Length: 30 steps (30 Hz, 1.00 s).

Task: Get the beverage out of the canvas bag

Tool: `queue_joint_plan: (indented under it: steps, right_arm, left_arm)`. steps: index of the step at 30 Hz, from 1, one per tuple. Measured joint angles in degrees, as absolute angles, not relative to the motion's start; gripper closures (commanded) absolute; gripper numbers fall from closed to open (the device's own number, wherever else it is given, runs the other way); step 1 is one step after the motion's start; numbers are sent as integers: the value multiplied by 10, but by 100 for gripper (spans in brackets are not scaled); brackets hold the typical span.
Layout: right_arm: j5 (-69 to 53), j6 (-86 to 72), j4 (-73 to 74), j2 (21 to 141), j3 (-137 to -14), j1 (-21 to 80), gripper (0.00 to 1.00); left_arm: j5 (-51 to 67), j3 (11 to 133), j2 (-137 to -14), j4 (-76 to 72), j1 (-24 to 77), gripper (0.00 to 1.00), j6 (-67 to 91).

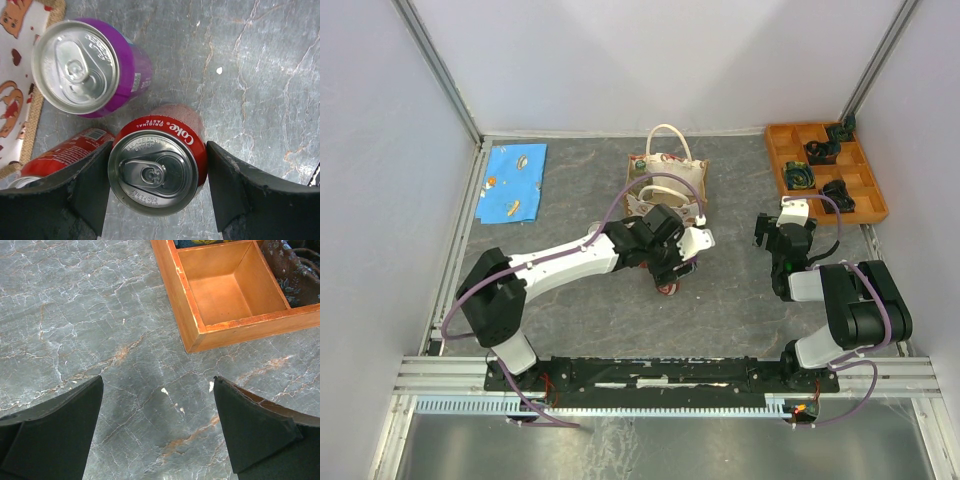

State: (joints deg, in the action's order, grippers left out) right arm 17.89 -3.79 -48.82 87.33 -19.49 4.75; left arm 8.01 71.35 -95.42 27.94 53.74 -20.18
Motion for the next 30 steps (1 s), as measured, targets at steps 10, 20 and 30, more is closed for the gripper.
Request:
queue_joint_plan:
  steps: [10,20,30]
  right_arm:
    - [179,-38,-488,873,-195,48,1]
    - [179,-38,-488,873,-195,48,1]
    - [179,-38,-488,873,-195,48,1]
  left_arm:
    - [81,670,-952,232,538,74,-192]
    - [78,654,-942,217,538,29,-190]
    - [74,651,-937,249,538,1,-187]
